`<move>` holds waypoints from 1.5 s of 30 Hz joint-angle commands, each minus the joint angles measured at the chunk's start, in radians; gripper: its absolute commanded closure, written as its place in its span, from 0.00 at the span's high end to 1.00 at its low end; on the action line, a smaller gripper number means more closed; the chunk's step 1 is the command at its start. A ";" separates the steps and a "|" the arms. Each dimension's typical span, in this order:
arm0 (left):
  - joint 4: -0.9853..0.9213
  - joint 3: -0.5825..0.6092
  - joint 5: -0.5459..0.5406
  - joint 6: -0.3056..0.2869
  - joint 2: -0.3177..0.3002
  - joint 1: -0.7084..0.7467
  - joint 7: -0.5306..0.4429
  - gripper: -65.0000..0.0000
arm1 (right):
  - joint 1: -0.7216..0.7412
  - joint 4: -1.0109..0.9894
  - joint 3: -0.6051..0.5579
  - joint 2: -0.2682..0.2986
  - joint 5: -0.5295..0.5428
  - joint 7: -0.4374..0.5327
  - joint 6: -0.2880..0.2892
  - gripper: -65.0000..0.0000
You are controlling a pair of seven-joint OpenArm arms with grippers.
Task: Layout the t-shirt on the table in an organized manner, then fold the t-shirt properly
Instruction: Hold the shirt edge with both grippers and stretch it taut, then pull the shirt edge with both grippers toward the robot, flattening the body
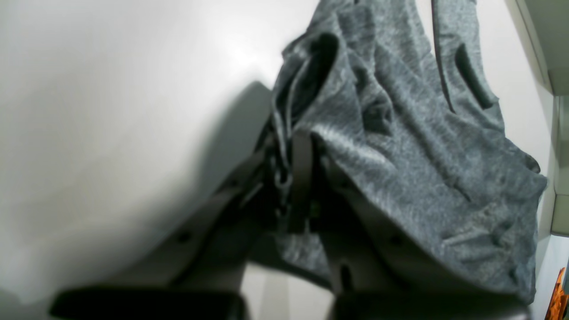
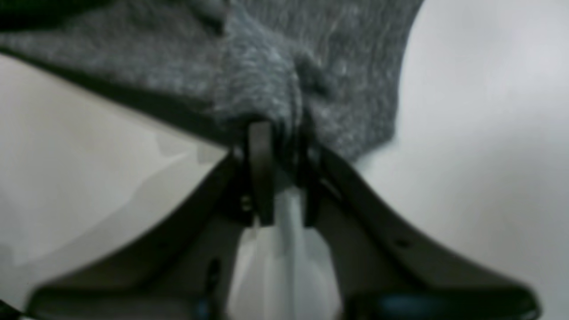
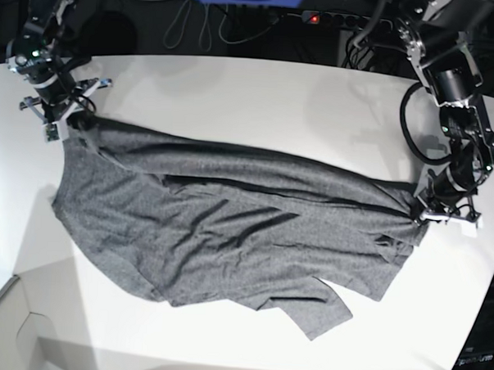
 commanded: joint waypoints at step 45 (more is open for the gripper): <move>0.017 -0.003 -0.016 -0.006 -0.038 -0.029 -0.016 0.00 | -0.067 0.101 -0.104 -0.060 0.014 0.027 -0.001 0.84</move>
